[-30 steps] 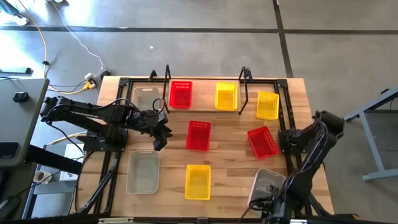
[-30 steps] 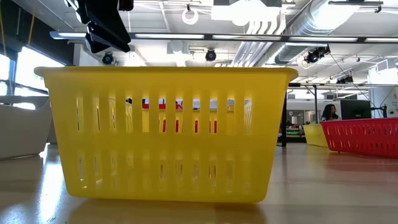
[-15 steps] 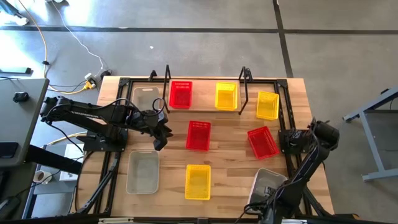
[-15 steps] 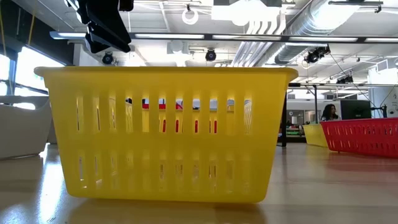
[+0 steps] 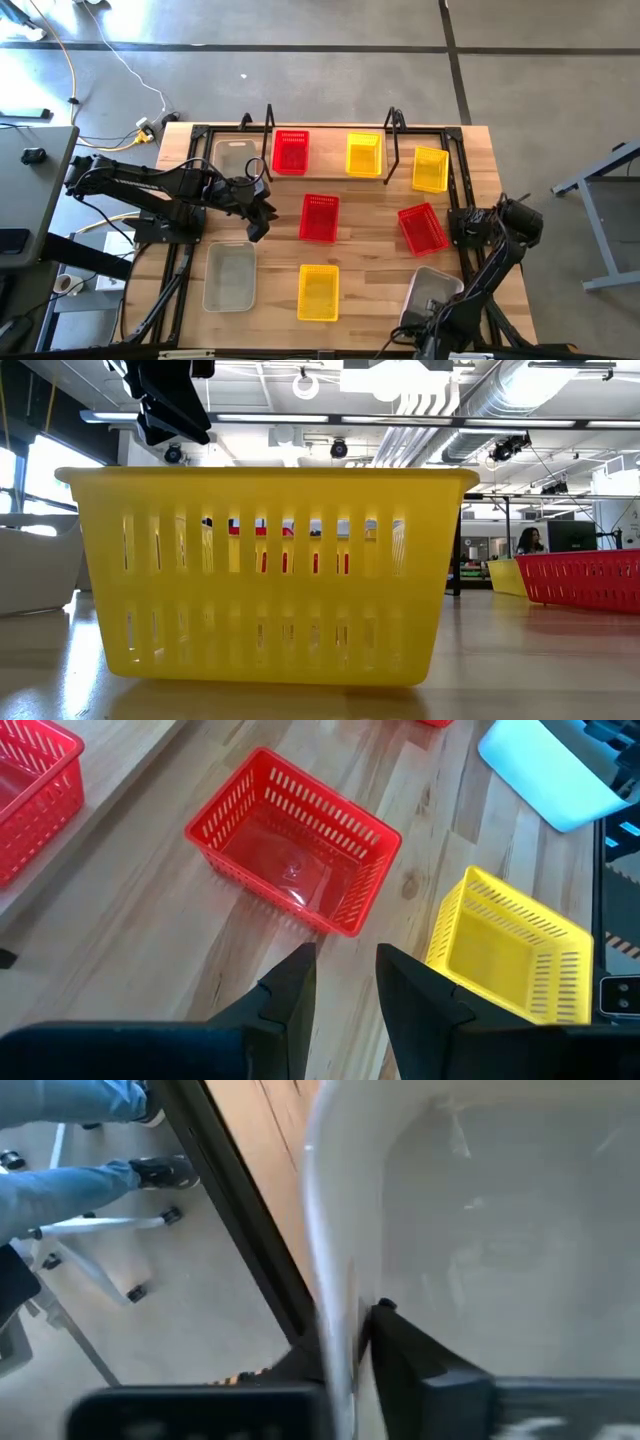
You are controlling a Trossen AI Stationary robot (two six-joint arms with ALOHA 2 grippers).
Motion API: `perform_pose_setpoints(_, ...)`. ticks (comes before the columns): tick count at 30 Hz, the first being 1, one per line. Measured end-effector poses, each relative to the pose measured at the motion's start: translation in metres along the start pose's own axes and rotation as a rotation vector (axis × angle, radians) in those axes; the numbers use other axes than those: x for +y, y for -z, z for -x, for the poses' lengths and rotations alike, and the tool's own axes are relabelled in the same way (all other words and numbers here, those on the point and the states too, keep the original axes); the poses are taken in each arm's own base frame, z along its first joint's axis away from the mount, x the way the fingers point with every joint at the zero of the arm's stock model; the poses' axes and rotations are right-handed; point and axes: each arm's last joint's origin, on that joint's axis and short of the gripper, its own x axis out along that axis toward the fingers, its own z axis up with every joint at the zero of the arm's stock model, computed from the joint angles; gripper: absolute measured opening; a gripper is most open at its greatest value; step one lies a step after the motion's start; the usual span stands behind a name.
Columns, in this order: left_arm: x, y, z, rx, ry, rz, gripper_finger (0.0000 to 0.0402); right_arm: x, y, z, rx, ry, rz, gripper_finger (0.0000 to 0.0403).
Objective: Stack baskets on shelf by color
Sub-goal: Put the bottom right gray bin on the shelf
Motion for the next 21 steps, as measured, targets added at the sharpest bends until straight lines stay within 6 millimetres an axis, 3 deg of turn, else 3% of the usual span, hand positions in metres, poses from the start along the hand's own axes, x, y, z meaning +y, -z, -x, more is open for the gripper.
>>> perform_pose_setpoints(11, 0.0, 0.0, 0.0, 0.0, 0.0, 0.001, 0.0097, 0.032, -0.007, 0.031, -0.109, -0.113, 0.115, 0.0003)
perform_pose_setpoints(21, 0.0, 0.0, 0.0, -0.007, -0.01, 0.007, 0.0097, 0.045, -0.042, 0.063, -0.25, -0.124, 0.233, 0.0)
